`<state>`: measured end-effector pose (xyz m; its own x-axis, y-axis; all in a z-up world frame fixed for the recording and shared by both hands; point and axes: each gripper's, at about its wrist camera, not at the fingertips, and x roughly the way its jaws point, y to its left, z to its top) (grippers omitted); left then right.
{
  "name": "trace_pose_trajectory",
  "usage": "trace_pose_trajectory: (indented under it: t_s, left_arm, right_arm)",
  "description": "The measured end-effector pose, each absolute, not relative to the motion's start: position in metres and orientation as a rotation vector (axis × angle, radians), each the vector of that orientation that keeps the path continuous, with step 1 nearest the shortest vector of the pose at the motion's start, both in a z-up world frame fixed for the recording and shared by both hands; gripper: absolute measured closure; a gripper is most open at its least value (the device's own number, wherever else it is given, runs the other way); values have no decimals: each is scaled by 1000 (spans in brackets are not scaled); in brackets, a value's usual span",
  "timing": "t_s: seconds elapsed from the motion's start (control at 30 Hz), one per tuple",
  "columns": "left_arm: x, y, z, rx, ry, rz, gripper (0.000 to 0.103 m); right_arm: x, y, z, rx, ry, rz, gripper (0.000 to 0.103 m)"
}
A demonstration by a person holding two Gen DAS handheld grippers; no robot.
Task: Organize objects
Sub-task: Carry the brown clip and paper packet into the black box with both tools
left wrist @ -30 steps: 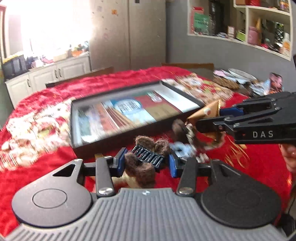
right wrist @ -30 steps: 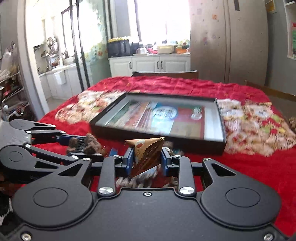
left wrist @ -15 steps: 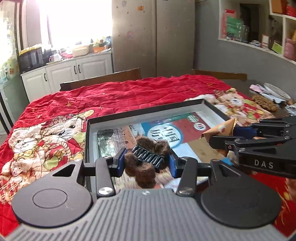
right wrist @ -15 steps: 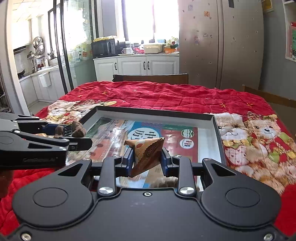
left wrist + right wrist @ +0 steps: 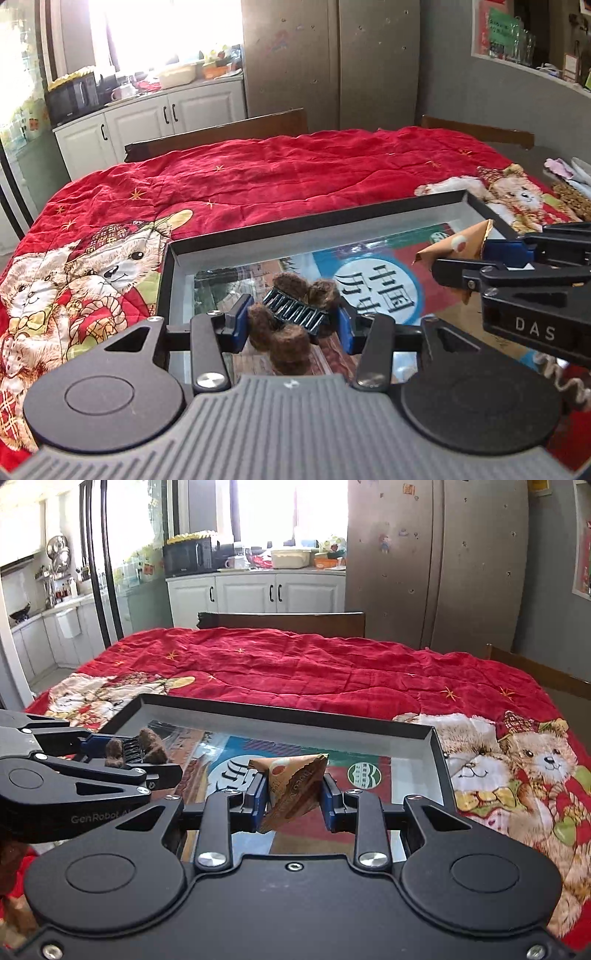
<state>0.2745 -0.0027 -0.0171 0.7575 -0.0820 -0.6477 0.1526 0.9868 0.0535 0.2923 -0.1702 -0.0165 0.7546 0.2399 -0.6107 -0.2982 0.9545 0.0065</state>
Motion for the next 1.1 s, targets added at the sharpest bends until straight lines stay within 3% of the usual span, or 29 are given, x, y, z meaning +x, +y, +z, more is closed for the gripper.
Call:
trace_pose_trajectory:
  t_s: [0.7, 1.0, 1.1]
  left_arm:
    - [300, -7, -30, 125, 754, -88, 49]
    - [301, -7, -31, 131, 759, -76, 43]
    - [301, -7, -31, 134, 757, -75, 35]
  right_arm:
    - [320, -161, -34, -146, 740, 269, 74]
    - [321, -158, -34, -163, 748, 267, 73]
    - [321, -158, -34, -164, 749, 268, 72]
